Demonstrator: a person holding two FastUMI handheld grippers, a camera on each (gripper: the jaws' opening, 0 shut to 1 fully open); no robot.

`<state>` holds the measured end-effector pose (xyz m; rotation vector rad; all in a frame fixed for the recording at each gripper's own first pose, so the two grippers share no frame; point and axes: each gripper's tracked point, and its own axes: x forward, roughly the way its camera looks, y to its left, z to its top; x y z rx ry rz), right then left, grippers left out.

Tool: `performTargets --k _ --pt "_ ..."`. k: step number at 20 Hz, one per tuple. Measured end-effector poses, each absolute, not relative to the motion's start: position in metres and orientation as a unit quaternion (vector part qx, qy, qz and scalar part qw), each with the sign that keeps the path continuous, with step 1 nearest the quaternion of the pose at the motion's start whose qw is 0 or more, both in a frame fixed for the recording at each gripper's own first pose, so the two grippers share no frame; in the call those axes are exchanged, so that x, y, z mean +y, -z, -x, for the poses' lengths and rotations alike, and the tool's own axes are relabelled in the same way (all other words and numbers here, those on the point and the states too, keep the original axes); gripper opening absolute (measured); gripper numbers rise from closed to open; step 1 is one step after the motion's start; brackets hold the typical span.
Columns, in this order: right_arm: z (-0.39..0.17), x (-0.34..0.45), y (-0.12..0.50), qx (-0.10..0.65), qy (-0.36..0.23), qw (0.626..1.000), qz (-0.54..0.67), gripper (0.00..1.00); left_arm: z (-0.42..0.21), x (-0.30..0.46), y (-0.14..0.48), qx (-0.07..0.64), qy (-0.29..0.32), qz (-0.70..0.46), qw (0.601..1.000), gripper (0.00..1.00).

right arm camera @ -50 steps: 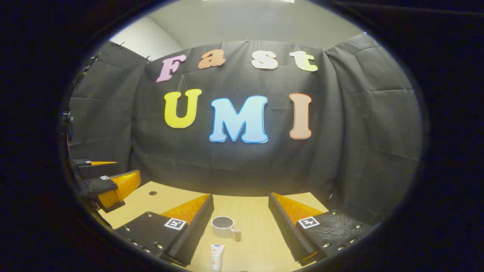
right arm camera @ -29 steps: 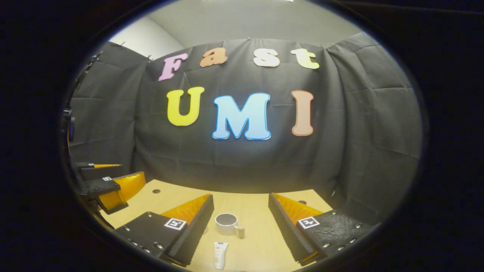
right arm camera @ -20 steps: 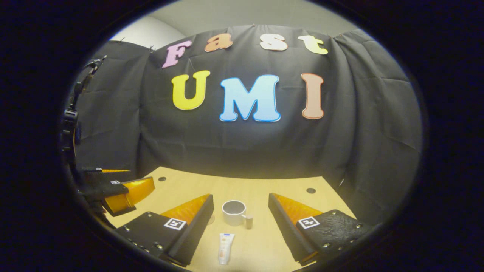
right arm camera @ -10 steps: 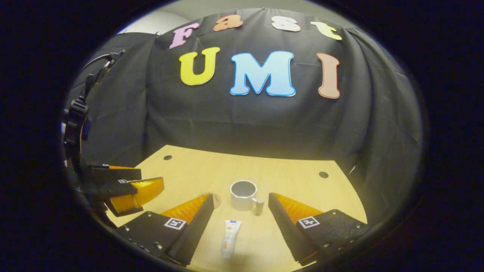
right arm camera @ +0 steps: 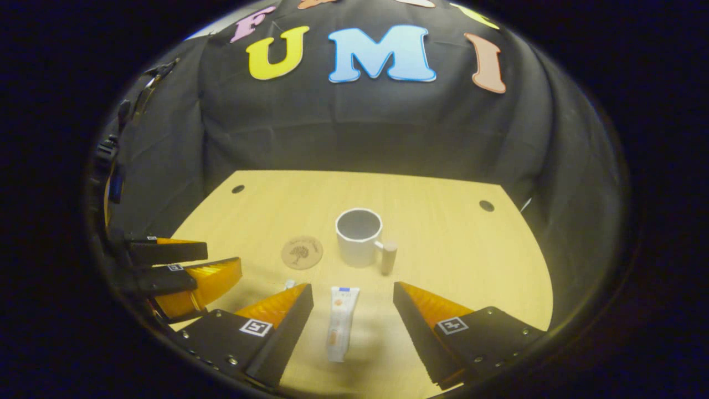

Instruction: Put the toothbrush and toothpaste on the desktop into the cup, then pick up the cup and place it on the coaster on the desktop.

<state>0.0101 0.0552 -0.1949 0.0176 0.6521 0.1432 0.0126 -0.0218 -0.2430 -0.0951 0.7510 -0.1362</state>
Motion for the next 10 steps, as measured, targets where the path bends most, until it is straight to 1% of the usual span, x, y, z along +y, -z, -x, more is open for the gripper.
performTargets --k 2,3,10 --pt "-0.008 0.056 0.212 0.345 -0.069 0.936 -0.009 0.92 -0.015 -0.027 0.259 0.391 0.072 0.047 0.917 0.96" --pt "-0.009 0.056 0.218 0.356 -0.068 0.932 -0.009 0.93 -0.013 -0.028 0.266 0.401 0.073 0.050 0.912 0.98" --pt "-0.005 0.057 0.267 0.435 -0.059 0.898 -0.022 0.93 -0.009 -0.036 0.319 0.462 0.086 0.048 0.881 0.96"
